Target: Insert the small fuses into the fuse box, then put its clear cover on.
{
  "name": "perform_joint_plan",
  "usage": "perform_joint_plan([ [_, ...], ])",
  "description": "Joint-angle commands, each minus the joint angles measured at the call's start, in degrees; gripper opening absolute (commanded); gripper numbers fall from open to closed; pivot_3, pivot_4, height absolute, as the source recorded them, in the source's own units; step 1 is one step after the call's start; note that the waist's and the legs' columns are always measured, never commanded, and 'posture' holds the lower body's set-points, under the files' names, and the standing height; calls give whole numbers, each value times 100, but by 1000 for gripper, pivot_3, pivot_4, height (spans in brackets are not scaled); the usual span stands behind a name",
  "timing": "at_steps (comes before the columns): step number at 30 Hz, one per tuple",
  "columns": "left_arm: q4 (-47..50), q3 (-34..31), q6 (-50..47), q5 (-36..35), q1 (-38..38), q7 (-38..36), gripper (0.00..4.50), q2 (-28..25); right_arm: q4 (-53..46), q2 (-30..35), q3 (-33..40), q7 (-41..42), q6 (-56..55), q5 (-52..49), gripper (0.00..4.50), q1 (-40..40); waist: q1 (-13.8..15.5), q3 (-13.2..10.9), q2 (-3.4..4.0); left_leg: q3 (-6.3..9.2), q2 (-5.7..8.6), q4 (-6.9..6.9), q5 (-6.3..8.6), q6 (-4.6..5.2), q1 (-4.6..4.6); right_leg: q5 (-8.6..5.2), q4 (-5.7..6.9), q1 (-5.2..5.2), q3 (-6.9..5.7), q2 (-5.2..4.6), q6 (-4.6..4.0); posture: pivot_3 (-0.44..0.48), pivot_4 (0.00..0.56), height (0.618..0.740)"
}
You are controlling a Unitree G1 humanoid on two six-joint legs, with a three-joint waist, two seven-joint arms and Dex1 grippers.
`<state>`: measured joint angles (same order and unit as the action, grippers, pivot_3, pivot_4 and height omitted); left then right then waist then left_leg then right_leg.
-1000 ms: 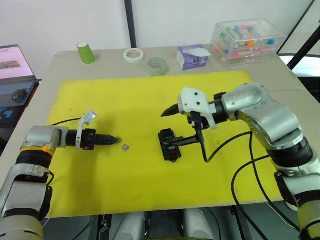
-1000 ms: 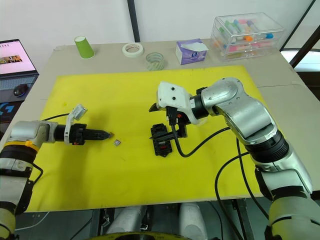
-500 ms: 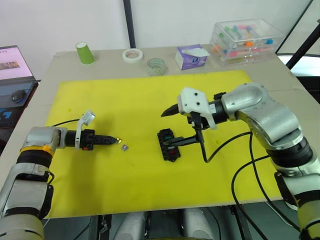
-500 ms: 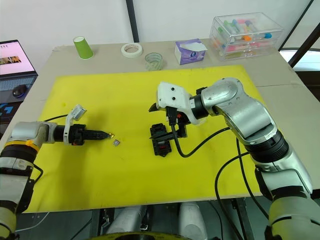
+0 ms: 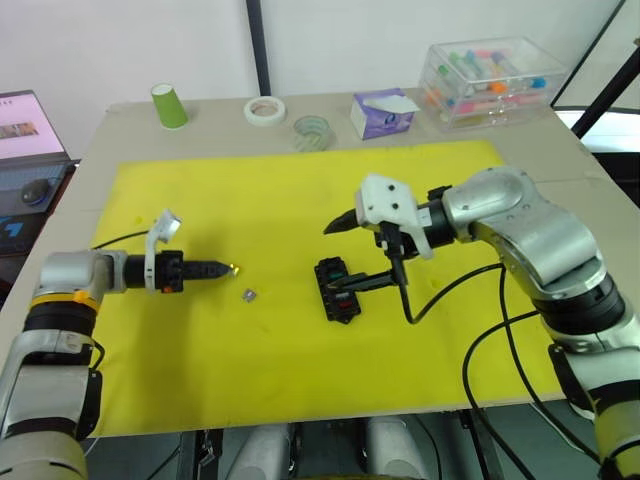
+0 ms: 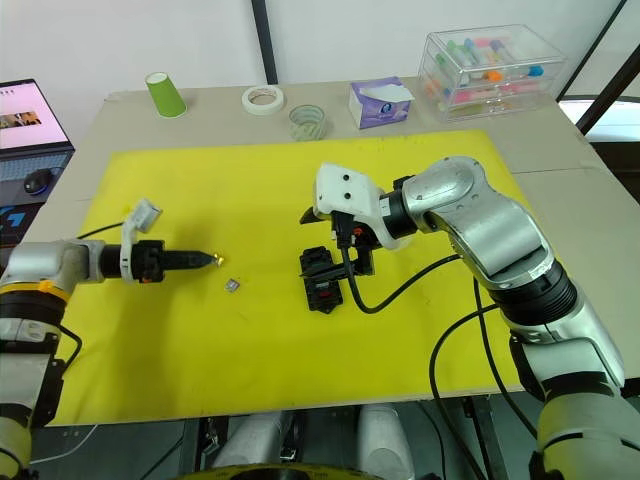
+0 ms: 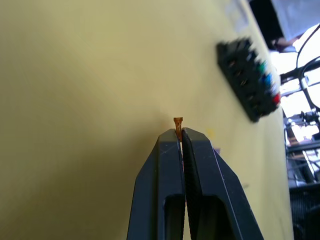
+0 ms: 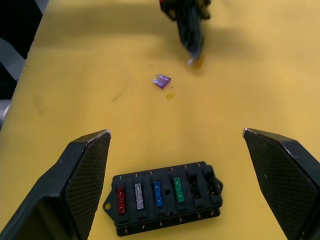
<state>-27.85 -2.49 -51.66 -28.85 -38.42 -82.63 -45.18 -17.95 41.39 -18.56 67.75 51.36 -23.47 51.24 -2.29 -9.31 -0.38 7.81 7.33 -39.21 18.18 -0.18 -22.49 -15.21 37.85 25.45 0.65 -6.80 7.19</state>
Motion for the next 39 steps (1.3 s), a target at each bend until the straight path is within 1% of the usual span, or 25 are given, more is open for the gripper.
perform_joint_plan([
  [1,1479,-715,-314,-747,61,345,45,-8,79,-157,690,-122,833,-688,4500,409,0,0,0,0,0,0,0,0,0,0,0,-1,2,-1,0,0,150,740],
  [3,2139,-949,-446,-1063,111,626,45,122,169,-268,955,-226,1293,-1034,4500,572,-8,0,0,1,-1,0,0,0,0,0,-1,-2,5,-1,0,0,150,740],
  [6,3342,-1205,-629,-1678,69,1219,45,514,481,-498,1570,-434,2206,-1710,4500,983,-3,0,0,1,-1,1,0,0,1,0,-1,-2,6,-1,0,0,150,740],
  [8,3802,-1251,-740,-1971,24,1514,45,684,620,-560,1732,-574,2518,-1900,4500,1148,8,0,0,1,0,0,0,0,0,0,-2,-6,7,-2,0,0,150,740],
  [11,4185,-1181,-776,-2254,-27,1786,45,775,697,-648,1876,-739,2780,-2167,4500,1269,-4,0,-1,2,-1,0,0,0,2,0,-2,-5,7,-1,0,0,150,740],
  [12,4259,-1163,-785,-2352,-48,1863,0,810,722,-712,1943,-812,2857,-2262,4103,1308,-7,1,0,2,-1,0,0,0,2,0,-2,-5,7,-1,0,0,150,740],
  [13,4311,-1132,-790,-2422,-59,1919,0,827,723,-749,1975,-863,2902,-2332,3948,1331,-9,1,0,0,-1,1,0,0,2,0,-2,-5,9,-2,0,0,150,740],
  [16,4370,-1031,-704,-2499,-49,2029,0,839,681,-790,1953,-1016,3001,-2452,2906,1352,-16,1,0,0,-1,2,0,0,2,0,-1,-3,9,-2,0,0,150,740],
  [17,4358,-1005,-673,-2507,-49,2050,0,840,677,-796,1927,-1063,3018,-2476,2637,1351,-16,1,0,0,-1,2,0,0,2,0,-1,-3,9,-2,0,0,150,740],
  [23,4367,-862,-557,-2535,-49,2118,0,825,681,-812,1903,-1195,3003,-2674,2637,1351,-4,1,0,0,0,0,0,0,2,0,-11,-4,9,-2,0,0,150,740],
  [25,4365,-825,-515,-2533,-37,2118,0,800,683,-819,1901,-1233,2996,-2723,2307,1357,-10,1,0,0,0,0,0,0,2,0,-12,-4,9,-2,0,0,150,740],
  [28,4346,-792,-482,-2548,-44,2114,0,772,684,-797,1841,-1295,2955,-2737,1450,1354,-11,1,0,0,0,1,0,0,2,0,-14,-4,9,-2,0,0,150,740],
  [33,4326,-746,-401,-2533,-55,2081,0,708,620,-750,1737,-1307,2878,-2759,1450,1320,-8,1,-1,0,0,1,0,0,2,0,-18,-4,9,-1,0,0,150,740],
  [35,4344,-757,-404,-2561,-40,2083,0,692,604,-738,1711,-1312,2849,-2761,1089,1302,-8,1,0,-1,0,1,0,0,2,0,-18,-5,9,-2,0,0,150,740],
  [36,4350,-762,-405,-2570,-36,2082,0,688,600,-733,1700,-1318,2837,-2763,988,1297,-8,1,0,-1,0,1,0,0,2,0,-18,-5,9,-2,0,0,150,740],
  [38,4363,-756,-398,-2577,-25,2074,0,673,597,-727,1668,-1342,2807,-2748,373,1286,-8,1,-1,0,0,1,0,0,2,0,-18,-4,9,-1,0,0,150,740],
  [39,4372,-751,-392,-2580,-12,2073,0,667,593,-723,1656,-1346,2790,-2746,373,1280,-9,0,0,0,0,1,0,0,2,0,-19,-4,9,-1,0,0,150,740],
])
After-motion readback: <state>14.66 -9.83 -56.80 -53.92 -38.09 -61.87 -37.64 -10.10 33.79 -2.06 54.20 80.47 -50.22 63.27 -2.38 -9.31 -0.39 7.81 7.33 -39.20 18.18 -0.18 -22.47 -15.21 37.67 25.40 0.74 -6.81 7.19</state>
